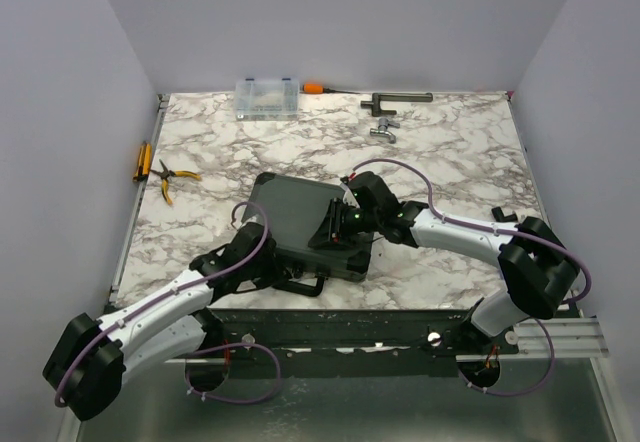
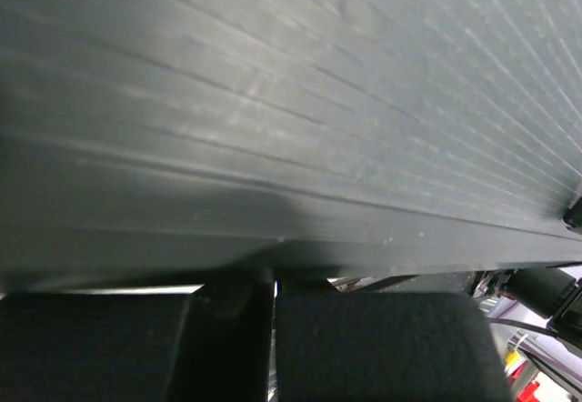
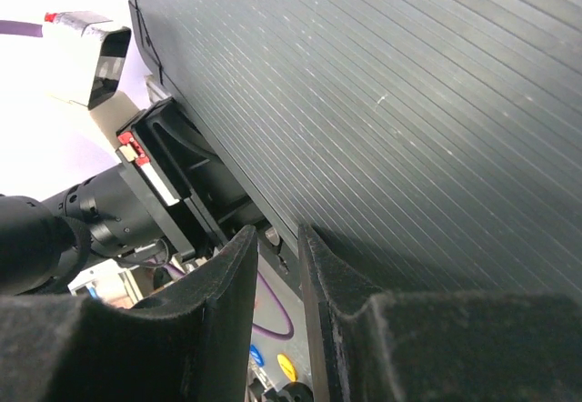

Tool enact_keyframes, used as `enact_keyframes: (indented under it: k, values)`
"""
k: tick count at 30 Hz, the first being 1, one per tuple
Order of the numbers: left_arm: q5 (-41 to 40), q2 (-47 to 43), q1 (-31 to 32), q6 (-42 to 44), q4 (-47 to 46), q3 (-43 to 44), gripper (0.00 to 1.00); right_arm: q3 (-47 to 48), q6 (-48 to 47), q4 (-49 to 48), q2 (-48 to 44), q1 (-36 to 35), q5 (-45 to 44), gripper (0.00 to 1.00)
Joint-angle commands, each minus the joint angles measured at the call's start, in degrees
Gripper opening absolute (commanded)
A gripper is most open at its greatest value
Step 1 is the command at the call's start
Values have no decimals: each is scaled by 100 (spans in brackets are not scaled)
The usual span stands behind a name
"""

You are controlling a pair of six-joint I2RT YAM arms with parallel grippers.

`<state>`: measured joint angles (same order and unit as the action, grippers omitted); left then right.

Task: Pack up texas hold em set

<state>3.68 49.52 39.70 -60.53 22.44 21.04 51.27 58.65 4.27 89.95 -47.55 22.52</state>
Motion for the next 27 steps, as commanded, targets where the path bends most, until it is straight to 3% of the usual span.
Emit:
enact_keyframes:
  k: [1, 12, 27]
  values:
    - [321, 375, -28, -11, -481, 71, 0, -711, -543, 1867, 725, -44, -947, 31]
    - [535, 959, -25, -151, -1176, -3, 0, -713, -570, 1827, 820, -44, -924, 31]
    - [285, 1546, -26, -145, -1299, 5, 0, -690, -609, 1814, 902, -44, -888, 31]
